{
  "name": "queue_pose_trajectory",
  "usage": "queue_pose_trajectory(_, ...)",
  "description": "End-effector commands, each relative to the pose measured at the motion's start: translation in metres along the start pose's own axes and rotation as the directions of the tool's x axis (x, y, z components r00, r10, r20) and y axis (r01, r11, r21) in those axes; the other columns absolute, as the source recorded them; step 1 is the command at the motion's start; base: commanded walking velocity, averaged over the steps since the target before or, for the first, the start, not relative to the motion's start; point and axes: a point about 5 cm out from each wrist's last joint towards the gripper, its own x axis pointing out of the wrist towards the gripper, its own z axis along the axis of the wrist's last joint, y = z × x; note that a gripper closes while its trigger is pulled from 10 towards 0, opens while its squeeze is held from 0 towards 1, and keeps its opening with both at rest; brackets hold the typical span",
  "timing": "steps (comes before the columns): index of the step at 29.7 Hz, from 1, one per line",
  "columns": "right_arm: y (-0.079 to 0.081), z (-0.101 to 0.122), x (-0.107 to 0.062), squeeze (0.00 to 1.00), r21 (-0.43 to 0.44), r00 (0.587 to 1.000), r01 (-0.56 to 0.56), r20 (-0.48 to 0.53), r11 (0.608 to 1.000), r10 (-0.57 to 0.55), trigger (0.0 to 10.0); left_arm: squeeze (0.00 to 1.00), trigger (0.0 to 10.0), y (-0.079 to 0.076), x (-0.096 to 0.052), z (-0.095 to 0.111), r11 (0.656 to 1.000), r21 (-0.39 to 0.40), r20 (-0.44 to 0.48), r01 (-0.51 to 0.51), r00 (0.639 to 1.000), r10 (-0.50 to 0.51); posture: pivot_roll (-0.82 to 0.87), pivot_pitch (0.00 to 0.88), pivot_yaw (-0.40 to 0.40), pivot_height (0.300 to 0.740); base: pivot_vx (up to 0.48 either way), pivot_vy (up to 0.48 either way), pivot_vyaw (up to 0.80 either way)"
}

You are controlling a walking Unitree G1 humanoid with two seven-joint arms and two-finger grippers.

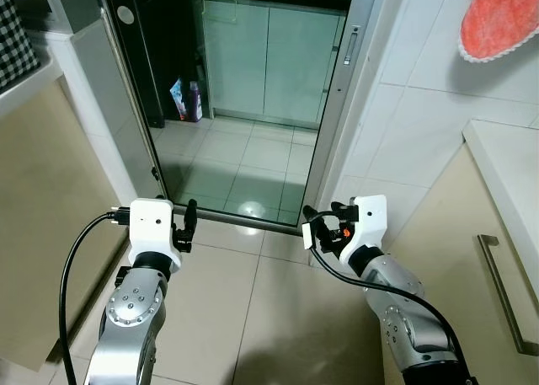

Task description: Kitchen organization

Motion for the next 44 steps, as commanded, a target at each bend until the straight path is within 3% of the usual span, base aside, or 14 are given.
queue_pose_trajectory(1,-0.001,0.000,-0.002,1.00,0.001,1.000,0.001,0.004,1.000,-0.001,10.0,1.00,10.0,-0.002,-0.001,0.002,1.000,0.003,0.006,0.013,1.000,-0.013,0.01,0.002,-0.022,0.740,0.000,0.000,0.00)
queue_pose_trajectory(10,0.000,-0.004,-0.005,1.00,0.002,1.000,0.004,0.002,1.000,-0.004,10.0,1.00,10.0,-0.001,-0.003,0.000,1.000,0.011,0.000,0.009,1.000,-0.009,0.01,0.000,-0.020,0.740,0.000,0.000,0.00)
queue_pose_trajectory(11,0.001,0.001,-0.004,0.34,0.012,1.000,-0.008,0.028,1.000,0.008,0.2,0.00,1.3,-0.002,-0.002,0.002,1.000,0.007,0.011,0.018,1.000,-0.018,0.01,0.000,-0.018,0.740,0.000,0.000,0.00)
queue_pose_trajectory(12,0.001,0.002,-0.004,0.34,0.017,0.999,-0.011,0.034,1.000,0.010,0.2,0.00,1.3,-0.003,-0.002,0.003,1.000,0.006,0.014,0.019,1.000,-0.019,0.01,0.000,-0.018,0.740,0.000,0.000,0.00)
queue_pose_trajectory(13,0.000,0.004,-0.004,0.00,0.016,0.999,-0.015,0.038,1.000,0.014,0.0,0.00,0.0,-0.003,-0.002,0.004,1.000,0.004,0.015,0.017,1.000,-0.017,0.01,0.001,-0.019,0.740,0.000,0.000,0.00)
queue_pose_trajectory(21,0.003,0.006,-0.005,0.00,0.002,0.999,-0.018,0.044,1.000,0.018,0.0,0.00,0.0,0.000,-0.004,0.004,1.000,0.000,0.021,0.005,1.000,-0.005,0.02,0.000,-0.031,0.740,0.000,0.000,0.00)
queue_pose_trajectory(22,0.010,0.014,-0.004,0.00,-0.038,0.997,-0.053,0.062,0.998,0.055,10.0,0.00,0.0,0.003,-0.003,0.009,0.999,0.042,0.036,-0.019,0.999,0.018,0.01,0.000,-0.035,0.740,0.000,0.000,0.00)
queue_pose_trajectory(23,0.012,0.020,-0.004,0.00,-0.048,0.994,-0.059,0.088,0.997,0.063,10.0,0.00,10.0,0.005,-0.001,0.014,0.998,0.064,0.046,-0.021,0.999,0.018,0.01,0.000,-0.037,0.740,0.000,0.000,0.00)
queue_pose_trajectory(31,0.027,0.076,0.001,0.00,-0.179,0.940,-0.088,0.311,0.980,0.142,10.0,0.00,10.0,0.015,0.014,0.061,0.992,0.117,0.192,-0.045,0.981,0.022,0.01,0.000,-0.045,0.740,0.000,0.000,0.00)
queue_pose_trajectory(34,0.028,0.097,0.003,0.00,-0.131,0.918,-0.075,0.378,0.989,0.120,10.0,0.00,10.0,0.014,0.017,0.078,0.996,0.080,0.239,-0.032,0.971,0.012,0.02,0.000,-0.050,0.740,0.000,0.000,0.00)
queue_pose_trajectory(35,0.015,0.115,0.008,0.00,-0.076,0.905,0.076,0.423,0.994,-0.037,10.0,0.00,10.0,0.010,0.018,0.096,0.995,0.101,0.323,-0.013,0.946,-0.020,0.02,0.000,-0.052,0.740,0.000,0.000,0.00)
queue_pose_trajectory(38,0.007,0.136,0.007,0.00,0.002,0.877,0.114,0.469,0.993,-0.102,10.0,0.00,10.0,0.004,0.020,0.117,0.989,0.149,0.407,-0.022,0.913,-0.041,0.02,0.000,-0.054,0.740,0.000,0.000,0.00)
queue_pose_trajectory(42,0.008,0.153,0.006,0.00,-0.044,0.860,0.105,0.506,0.993,-0.068,10.0,0.00,10.0,0.003,0.022,0.129,0.982,0.180,0.440,-0.050,0.897,-0.035,0.02,0.000,-0.055,0.740,0.000,0.000,0.00)
queue_pose_trajectory(44,0.012,0.159,0.009,0.00,-0.074,0.885,0.107,0.462,0.991,-0.062,10.0,0.00,10.0,0.007,0.023,0.136,0.978,0.184,0.442,-0.098,0.897,0.007,0.02,0.000,-0.061,0.740,0.000,0.000,-0.39)
